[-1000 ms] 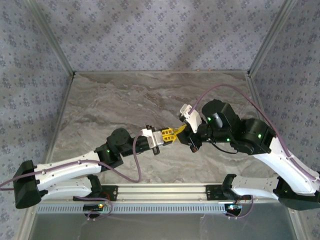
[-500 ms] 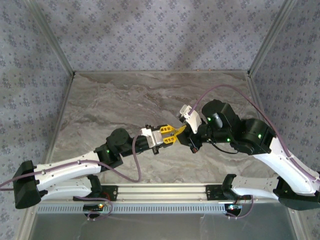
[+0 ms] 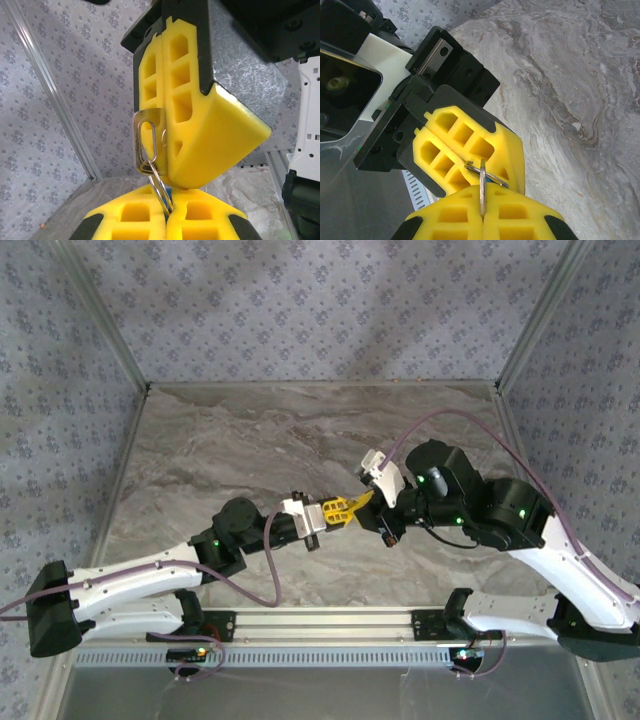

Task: Remove the keys from the keyring

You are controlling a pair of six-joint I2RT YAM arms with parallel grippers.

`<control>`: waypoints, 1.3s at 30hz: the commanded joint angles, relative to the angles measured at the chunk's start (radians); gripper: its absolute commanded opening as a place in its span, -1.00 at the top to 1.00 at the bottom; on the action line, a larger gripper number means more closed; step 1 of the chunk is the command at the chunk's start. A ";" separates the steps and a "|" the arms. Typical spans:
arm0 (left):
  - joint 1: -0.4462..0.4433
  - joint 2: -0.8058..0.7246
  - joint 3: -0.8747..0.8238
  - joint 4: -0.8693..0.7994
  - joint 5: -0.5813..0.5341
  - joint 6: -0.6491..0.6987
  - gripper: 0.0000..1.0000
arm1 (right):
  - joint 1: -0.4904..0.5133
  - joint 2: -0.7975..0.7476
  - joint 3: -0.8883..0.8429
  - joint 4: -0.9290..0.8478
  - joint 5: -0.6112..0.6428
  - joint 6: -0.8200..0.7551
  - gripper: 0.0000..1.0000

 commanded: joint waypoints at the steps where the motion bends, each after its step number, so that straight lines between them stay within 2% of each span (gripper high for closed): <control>1: 0.000 -0.033 -0.011 0.079 -0.012 -0.013 1.00 | 0.003 -0.030 -0.012 -0.025 0.031 -0.034 1.00; 5: 0.017 -0.055 -0.018 0.062 -0.006 -0.052 1.00 | 0.024 -0.062 -0.049 0.017 0.085 -0.087 1.00; 10: 0.049 -0.086 -0.039 0.081 0.006 -0.122 1.00 | 0.104 -0.122 -0.145 0.098 0.208 -0.172 1.00; 15: 0.070 -0.107 -0.045 0.069 0.015 -0.170 1.00 | 0.157 -0.218 -0.243 0.201 0.263 -0.234 1.00; 22: 0.088 -0.101 -0.017 0.023 0.058 -0.207 1.00 | 0.228 -0.265 -0.297 0.243 0.294 -0.303 1.00; 29: 0.094 -0.092 0.028 -0.053 0.050 -0.245 1.00 | 0.344 -0.245 -0.299 0.225 0.434 -0.366 1.00; 35: 0.107 -0.094 0.059 -0.119 0.059 -0.293 1.00 | 0.491 -0.179 -0.277 0.169 0.644 -0.428 1.00; 39: 0.116 -0.098 0.071 -0.144 0.069 -0.319 1.00 | 0.548 -0.149 -0.269 0.166 0.731 -0.465 1.00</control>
